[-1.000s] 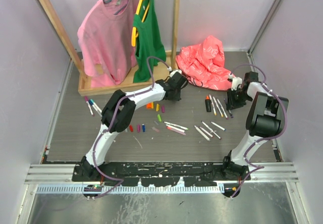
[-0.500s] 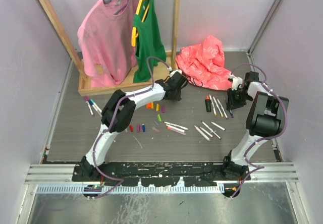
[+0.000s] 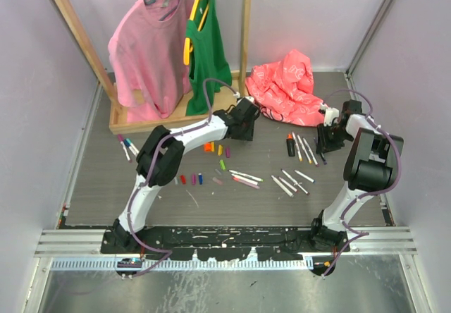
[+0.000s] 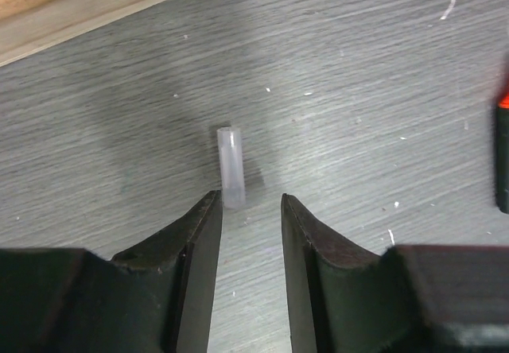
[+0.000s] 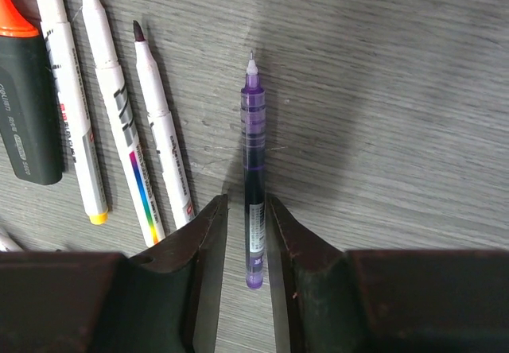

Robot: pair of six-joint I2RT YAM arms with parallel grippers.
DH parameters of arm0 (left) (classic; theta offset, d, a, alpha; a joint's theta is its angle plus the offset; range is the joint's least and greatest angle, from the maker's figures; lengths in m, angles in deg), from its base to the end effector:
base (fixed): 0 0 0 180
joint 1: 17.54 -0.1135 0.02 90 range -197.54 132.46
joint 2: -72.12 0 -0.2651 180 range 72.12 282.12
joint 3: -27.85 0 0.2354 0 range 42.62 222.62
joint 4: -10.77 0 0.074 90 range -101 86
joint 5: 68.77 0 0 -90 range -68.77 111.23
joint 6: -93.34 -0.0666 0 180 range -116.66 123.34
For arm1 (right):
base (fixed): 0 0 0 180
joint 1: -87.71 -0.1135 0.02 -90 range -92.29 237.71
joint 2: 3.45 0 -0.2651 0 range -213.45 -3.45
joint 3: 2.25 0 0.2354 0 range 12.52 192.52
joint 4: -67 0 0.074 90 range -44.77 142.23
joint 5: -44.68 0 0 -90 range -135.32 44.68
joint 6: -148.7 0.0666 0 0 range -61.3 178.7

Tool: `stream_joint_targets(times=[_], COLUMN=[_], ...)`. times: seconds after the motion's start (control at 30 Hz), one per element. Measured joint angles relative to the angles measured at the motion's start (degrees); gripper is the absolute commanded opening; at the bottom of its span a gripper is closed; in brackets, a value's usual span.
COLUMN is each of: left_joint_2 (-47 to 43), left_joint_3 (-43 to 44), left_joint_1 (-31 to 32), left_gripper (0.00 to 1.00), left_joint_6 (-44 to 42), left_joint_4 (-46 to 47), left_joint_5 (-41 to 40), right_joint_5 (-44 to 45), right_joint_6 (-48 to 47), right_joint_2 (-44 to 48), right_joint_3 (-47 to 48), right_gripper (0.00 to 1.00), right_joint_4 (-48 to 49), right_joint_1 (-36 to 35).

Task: Open the pen caps
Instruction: Place the pen at the center of the board.

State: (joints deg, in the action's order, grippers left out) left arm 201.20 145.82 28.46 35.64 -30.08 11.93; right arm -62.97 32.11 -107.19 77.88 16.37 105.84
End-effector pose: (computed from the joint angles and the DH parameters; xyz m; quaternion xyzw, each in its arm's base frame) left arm 0.3580 -0.3552 0.1639 0.0862 0.9387 -0.1456 0.3003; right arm 0.3256 -0.0854 0.1444 -0.0932 0.9746 0.0890 0.1831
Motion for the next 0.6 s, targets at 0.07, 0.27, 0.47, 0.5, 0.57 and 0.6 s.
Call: stream_joint_targets(times=[0.07,0.27,0.47,0.5,0.57,0.6], left_joint_2=[-0.5,-4.3,-13.9,-15.9,-20.4,-22.2], left_joint_3=[-0.1,-3.0,-13.9,-16.1,-21.3,-23.0], left_joint_1=[0.0,0.2,0.8,0.9,1.0,1.1], left_gripper=[0.39,0.41,0.44,0.45,0.46,0.46], left_joint_6=[-0.2,-1.7,-3.5,-3.9,-4.9,-5.2], left_joint_4=[0.3,2.4,7.0,7.9,10.2,10.6], left_joint_5=[1.1,4.2,6.2,6.5,6.7,6.7], right_joint_5=[0.3,1.1,0.6,0.1,-1.6,-2.5], right_joint_6=[0.0,0.0,0.0,0.0,0.0,0.0], right_joint_2=[0.3,4.9,14.0,15.5,18.4,19.5], right_joint_3=[0.0,-0.5,-1.6,-1.7,-2.0,-2.1], right_gripper=[0.32,0.35,0.35,0.35,0.35,0.36], right_joint_4=[0.0,0.1,1.2,1.2,1.5,1.5], right_joint_1=[0.1,0.1,0.1,0.1,0.1,0.1])
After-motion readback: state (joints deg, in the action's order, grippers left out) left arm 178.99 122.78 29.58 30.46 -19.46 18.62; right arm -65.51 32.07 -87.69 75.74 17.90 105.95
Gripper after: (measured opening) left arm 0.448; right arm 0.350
